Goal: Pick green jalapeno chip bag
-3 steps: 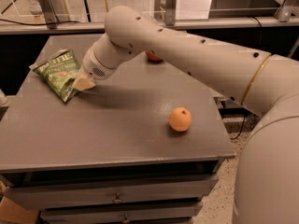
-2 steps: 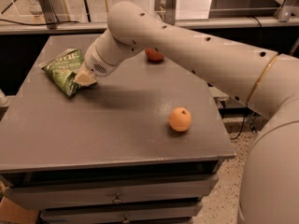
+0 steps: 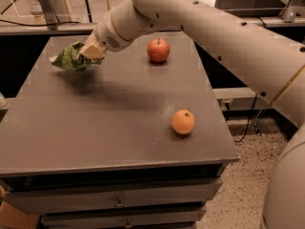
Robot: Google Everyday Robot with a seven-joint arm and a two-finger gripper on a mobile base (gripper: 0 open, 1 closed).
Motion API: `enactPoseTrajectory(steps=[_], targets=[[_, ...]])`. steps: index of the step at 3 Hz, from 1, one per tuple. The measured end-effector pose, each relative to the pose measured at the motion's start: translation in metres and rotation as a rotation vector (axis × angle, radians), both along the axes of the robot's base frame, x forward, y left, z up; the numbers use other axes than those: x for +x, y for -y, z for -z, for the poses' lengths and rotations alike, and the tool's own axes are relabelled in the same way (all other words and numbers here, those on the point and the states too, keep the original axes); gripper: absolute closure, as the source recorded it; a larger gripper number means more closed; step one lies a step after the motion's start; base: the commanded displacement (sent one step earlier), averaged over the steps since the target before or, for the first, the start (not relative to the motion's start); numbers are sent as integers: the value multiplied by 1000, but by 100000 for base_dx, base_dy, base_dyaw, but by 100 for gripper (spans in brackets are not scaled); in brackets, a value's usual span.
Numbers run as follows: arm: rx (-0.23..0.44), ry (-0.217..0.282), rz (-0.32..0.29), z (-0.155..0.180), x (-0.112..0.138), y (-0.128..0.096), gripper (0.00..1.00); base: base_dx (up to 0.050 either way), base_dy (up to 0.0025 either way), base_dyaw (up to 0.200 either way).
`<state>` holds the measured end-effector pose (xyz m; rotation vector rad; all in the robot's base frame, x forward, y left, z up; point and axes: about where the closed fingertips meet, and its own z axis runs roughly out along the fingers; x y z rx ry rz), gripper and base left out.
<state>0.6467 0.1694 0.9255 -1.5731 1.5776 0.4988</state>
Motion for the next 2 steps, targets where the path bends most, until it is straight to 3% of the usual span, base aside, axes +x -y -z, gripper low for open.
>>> enactPoseTrajectory(steps=[1,2], targets=[[92,62,12,-46,11,17,100,0,0,0],[92,62,12,-46,11,17,100,0,0,0]])
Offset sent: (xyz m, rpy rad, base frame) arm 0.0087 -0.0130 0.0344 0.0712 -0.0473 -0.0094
